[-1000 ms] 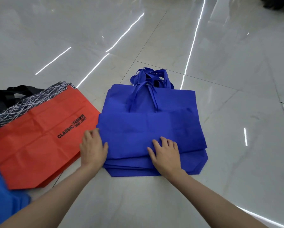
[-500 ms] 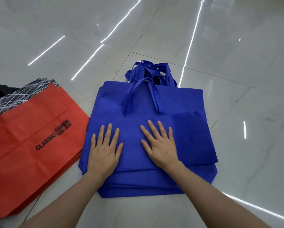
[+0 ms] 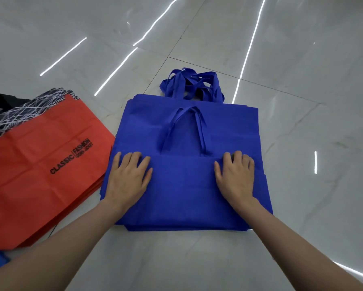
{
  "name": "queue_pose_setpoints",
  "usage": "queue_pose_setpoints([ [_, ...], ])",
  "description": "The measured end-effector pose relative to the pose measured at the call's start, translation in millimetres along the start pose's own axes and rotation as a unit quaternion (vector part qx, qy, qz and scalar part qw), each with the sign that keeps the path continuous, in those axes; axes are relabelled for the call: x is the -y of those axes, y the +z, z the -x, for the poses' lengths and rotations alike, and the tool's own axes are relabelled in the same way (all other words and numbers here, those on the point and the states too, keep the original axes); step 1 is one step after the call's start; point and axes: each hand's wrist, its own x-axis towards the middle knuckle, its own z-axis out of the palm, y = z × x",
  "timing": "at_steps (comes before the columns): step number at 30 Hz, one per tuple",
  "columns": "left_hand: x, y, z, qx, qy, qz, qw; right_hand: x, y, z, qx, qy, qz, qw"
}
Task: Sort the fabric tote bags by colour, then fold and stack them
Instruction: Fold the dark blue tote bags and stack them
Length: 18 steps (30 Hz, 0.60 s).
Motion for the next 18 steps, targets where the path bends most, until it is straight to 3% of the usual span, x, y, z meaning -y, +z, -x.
queue_pose_setpoints([
  [6, 4, 14, 1, 0.081, -0.026, 0.044, 0.995, 32, -2, -44, 0.131, 0.036, -0.218, 0.966],
  [12, 10, 15, 0, 0.062, 0.008, 0.072, 0.995, 53, -11, -93, 0.177, 0.201, -0.482, 0.834],
  [15, 10, 16, 1, 0.064, 0.021, 0.055, 0.996, 52, -27, -98, 0.133, 0.168, -0.578, 0.787],
  [18, 10, 13, 3, 0.070, 0.032, 0.042, 0.996, 47, -52, -70, 0.076, 0.044, -0.566, 0.819],
])
